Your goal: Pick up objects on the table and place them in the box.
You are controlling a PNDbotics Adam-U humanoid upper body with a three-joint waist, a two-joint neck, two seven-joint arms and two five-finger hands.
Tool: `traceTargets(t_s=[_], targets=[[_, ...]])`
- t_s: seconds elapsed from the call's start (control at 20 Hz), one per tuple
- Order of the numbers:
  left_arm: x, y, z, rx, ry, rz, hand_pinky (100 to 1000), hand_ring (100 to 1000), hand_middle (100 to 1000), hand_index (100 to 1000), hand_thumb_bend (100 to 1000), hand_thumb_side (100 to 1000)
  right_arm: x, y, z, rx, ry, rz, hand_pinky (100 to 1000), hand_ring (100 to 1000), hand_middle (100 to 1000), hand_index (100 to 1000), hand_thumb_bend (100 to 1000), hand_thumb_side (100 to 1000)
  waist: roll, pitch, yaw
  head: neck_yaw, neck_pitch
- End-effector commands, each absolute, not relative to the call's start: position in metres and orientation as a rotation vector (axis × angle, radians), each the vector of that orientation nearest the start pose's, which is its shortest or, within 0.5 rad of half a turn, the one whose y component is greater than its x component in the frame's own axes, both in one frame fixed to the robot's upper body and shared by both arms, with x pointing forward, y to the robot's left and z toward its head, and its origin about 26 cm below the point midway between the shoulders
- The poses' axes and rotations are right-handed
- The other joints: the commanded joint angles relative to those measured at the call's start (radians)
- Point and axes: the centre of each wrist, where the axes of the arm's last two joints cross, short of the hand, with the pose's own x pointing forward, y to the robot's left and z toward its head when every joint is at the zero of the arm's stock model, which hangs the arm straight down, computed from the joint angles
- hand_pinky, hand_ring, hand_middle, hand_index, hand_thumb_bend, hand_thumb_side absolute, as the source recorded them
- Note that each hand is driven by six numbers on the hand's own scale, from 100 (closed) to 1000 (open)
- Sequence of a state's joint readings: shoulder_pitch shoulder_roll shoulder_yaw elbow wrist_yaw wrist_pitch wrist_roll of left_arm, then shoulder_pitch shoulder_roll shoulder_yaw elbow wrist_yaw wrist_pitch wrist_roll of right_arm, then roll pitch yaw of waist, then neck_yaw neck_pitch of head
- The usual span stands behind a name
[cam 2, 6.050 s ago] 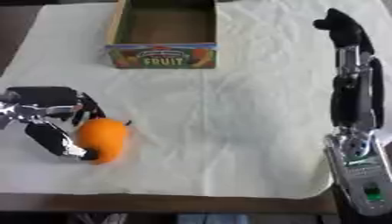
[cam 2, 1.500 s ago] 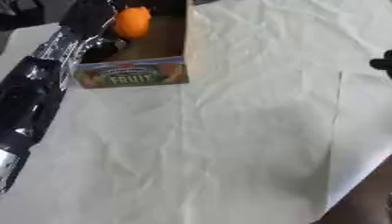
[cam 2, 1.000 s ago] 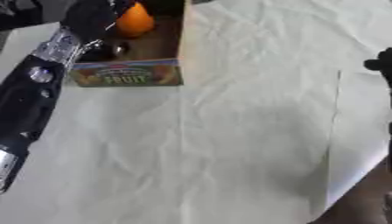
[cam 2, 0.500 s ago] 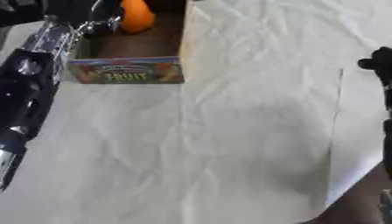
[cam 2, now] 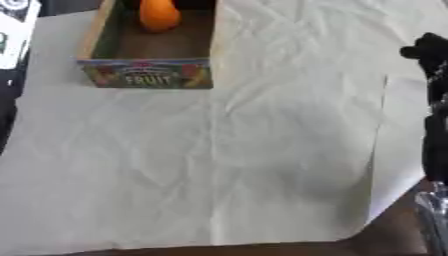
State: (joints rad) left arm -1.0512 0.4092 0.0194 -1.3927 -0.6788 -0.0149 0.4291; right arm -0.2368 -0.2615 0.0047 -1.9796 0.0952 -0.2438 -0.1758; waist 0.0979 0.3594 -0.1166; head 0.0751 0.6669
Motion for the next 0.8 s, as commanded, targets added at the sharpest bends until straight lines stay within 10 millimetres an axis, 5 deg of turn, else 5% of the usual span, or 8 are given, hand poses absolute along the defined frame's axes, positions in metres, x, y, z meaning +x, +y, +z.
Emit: traceTargets(t_s=[0.05, 0.4, 0.8], targets=[[0.391, 0.240, 0.372, -1.378, 3.153, 0.223, 326, 446, 633, 814, 143, 554, 0.294, -0.261, 0.181, -0.279, -2.496, 0.181, 1000, 944, 717, 872, 100, 1000, -0.013, -0.034, 0.014, -0.010, -0.004], [0.364, 0.242, 0.369, -1.252, 3.264, 0.161, 299, 424, 624, 813, 100, 583, 0.294, -0.264, 0.182, -0.283, -2.503, 0.151, 999, 939, 717, 871, 100, 1000, -0.032, -0.045, 0.042, -0.023, -0.021], [0.341, 0.229, 0.322, -0.937, 3.510, -0.017, 296, 413, 628, 822, 100, 619, 0.294, -0.270, 0.183, -0.320, -2.512, 0.076, 998, 938, 717, 870, 100, 1000, -0.068, -0.048, 0.126, -0.066, -0.032]])
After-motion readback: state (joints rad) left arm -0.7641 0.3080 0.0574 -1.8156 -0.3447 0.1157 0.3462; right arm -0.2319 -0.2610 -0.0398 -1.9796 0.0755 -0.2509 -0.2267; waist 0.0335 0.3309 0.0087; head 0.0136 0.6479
